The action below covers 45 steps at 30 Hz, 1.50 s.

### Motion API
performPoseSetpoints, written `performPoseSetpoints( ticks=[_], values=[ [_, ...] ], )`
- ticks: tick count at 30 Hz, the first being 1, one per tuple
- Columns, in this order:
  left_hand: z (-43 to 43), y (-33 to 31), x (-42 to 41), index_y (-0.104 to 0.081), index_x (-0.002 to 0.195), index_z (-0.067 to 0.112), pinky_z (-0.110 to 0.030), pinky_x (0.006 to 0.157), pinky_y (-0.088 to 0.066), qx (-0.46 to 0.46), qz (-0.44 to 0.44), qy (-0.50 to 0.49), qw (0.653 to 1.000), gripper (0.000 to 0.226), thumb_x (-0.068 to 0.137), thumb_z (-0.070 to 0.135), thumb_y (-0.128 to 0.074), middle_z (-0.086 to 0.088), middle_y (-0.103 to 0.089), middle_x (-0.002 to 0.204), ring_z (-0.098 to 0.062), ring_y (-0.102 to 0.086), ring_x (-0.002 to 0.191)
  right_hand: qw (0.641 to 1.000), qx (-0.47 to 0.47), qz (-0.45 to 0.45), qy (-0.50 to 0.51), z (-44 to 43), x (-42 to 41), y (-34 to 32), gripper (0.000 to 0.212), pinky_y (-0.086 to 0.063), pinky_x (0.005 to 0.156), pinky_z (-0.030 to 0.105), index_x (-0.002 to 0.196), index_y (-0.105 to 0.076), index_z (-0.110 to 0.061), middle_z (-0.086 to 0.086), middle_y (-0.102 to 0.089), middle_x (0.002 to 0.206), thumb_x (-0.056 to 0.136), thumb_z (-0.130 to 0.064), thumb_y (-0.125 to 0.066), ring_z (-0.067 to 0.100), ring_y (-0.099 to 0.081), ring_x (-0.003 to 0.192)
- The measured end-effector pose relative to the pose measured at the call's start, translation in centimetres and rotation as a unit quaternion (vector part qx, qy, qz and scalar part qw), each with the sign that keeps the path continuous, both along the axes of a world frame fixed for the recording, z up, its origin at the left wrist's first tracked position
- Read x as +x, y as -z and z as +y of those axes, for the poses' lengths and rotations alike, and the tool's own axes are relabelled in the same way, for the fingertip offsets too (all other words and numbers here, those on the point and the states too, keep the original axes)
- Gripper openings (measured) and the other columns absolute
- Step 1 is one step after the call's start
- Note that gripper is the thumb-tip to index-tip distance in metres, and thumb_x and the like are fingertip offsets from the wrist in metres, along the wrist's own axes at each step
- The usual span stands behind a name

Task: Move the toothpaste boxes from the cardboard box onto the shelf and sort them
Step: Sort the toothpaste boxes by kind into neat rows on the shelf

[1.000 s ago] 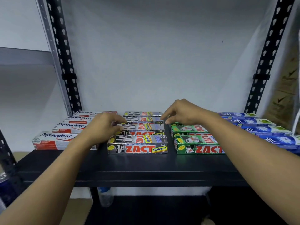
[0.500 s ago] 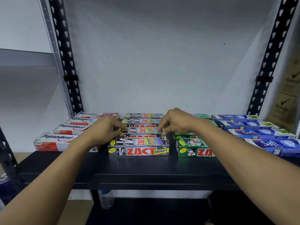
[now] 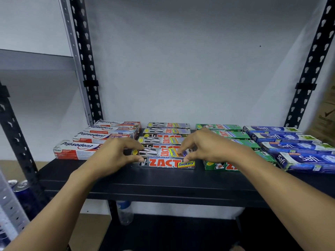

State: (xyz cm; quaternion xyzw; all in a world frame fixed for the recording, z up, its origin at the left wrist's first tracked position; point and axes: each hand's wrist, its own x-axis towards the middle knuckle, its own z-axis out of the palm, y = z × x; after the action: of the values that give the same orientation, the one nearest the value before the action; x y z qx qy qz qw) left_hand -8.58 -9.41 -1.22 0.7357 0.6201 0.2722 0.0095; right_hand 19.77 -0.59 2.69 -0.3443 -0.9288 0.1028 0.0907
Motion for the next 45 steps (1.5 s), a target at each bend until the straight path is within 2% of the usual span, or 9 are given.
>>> performPoseSetpoints(
  ticks=[4,8,12,15,20,26,32,39,45],
  values=[
    [-0.4,-0.2,-0.3,-0.069,0.121,0.035,-0.023,0.101,-0.040,0.002,-0.025,-0.007,1.000,0.046,0.077,0.047,-0.075,0.018,-0.063,0.128,0.000,-0.050,0.120,1.000,0.001,-0.003,0.006,0.0,0.0,-0.1,0.037,-0.052,0.093,0.040,0.116,-0.072,-0.035,-0.005,-0.068,0.122,0.080,-0.041,-0.078,0.017,-0.062,0.105],
    [-1.6,-0.4,-4.1,-0.067,0.122,0.035,-0.029,0.105,-0.038,0.058,-0.041,-0.077,0.994,0.044,0.080,0.043,-0.076,0.015,-0.060,0.131,-0.007,-0.051,0.123,0.999,0.040,0.015,-0.012,-0.1,-1.0,-0.6,0.044,-0.049,0.100,0.041,0.120,-0.069,-0.038,-0.009,-0.064,0.129,0.078,-0.052,-0.076,0.013,-0.059,0.116],
    [-2.8,-0.2,-8.2,-0.068,0.117,0.040,-0.033,0.110,-0.038,0.019,-0.013,-0.108,0.994,0.043,0.076,0.047,-0.078,0.012,-0.062,0.131,-0.010,-0.053,0.125,0.997,0.057,-0.001,-0.047,-1.0,-3.6,-0.7,0.051,-0.044,0.107,0.041,0.127,-0.063,-0.043,-0.011,-0.058,0.139,0.079,-0.055,-0.074,0.013,-0.051,0.128],
    [-3.2,0.3,-9.2,-0.068,0.121,0.040,-0.031,0.110,-0.038,-0.012,0.010,-0.090,0.996,0.042,0.080,0.045,-0.077,0.017,-0.062,0.130,-0.007,-0.053,0.124,0.996,0.063,-0.026,-0.060,-1.4,-5.3,-0.1,0.044,-0.045,0.105,0.040,0.126,-0.065,-0.042,-0.007,-0.060,0.138,0.083,-0.049,-0.074,0.014,-0.053,0.126],
    [-3.3,0.8,-9.4,-0.068,0.122,0.038,-0.026,0.107,-0.036,0.013,0.012,-0.092,0.996,0.041,0.082,0.043,-0.075,0.015,-0.063,0.130,-0.005,-0.053,0.122,0.997,0.061,-0.009,-0.039,-1.2,-6.1,0.5,0.036,-0.047,0.105,0.040,0.121,-0.068,-0.039,-0.006,-0.062,0.136,0.086,-0.036,-0.075,0.014,-0.057,0.123],
    [-3.4,0.7,-9.3,-0.066,0.125,0.039,-0.025,0.108,-0.034,-0.004,0.002,-0.089,0.996,0.043,0.083,0.042,-0.074,0.014,-0.061,0.132,-0.003,-0.050,0.122,0.997,0.067,-0.008,-0.037,-1.3,-6.2,0.6,0.036,-0.046,0.104,0.040,0.121,-0.068,-0.041,-0.006,-0.062,0.136,0.086,-0.037,-0.074,0.015,-0.055,0.124],
    [-3.2,0.2,-8.9,-0.066,0.125,0.038,-0.037,0.113,-0.038,-0.020,-0.015,-0.097,0.995,0.044,0.082,0.040,-0.074,0.013,-0.061,0.134,-0.009,-0.052,0.126,0.997,0.066,-0.014,-0.047,-1.4,-5.9,0.4,0.037,-0.045,0.106,0.038,0.123,-0.067,-0.039,-0.007,-0.061,0.137,0.087,-0.036,-0.073,0.015,-0.055,0.125],
    [-3.2,0.1,-8.7,-0.068,0.122,0.039,-0.032,0.109,-0.039,-0.014,-0.013,-0.095,0.995,0.043,0.080,0.042,-0.074,0.013,-0.064,0.131,-0.008,-0.054,0.122,0.997,0.061,-0.015,-0.046,-1.3,-5.9,0.4,0.039,-0.046,0.106,0.039,0.124,-0.067,-0.038,-0.005,-0.061,0.138,0.086,-0.035,-0.073,0.016,-0.055,0.126],
    [-3.3,0.0,-8.0,-0.065,0.125,0.040,-0.035,0.114,-0.035,0.003,-0.001,-0.100,0.995,0.048,0.078,0.050,-0.073,0.014,-0.059,0.138,-0.010,-0.049,0.132,0.998,0.049,0.007,-0.047,-1.4,-4.8,0.2,0.043,-0.046,0.105,0.038,0.127,-0.064,-0.040,-0.010,-0.060,0.138,0.085,-0.039,-0.074,0.013,-0.054,0.126]
  ],
)
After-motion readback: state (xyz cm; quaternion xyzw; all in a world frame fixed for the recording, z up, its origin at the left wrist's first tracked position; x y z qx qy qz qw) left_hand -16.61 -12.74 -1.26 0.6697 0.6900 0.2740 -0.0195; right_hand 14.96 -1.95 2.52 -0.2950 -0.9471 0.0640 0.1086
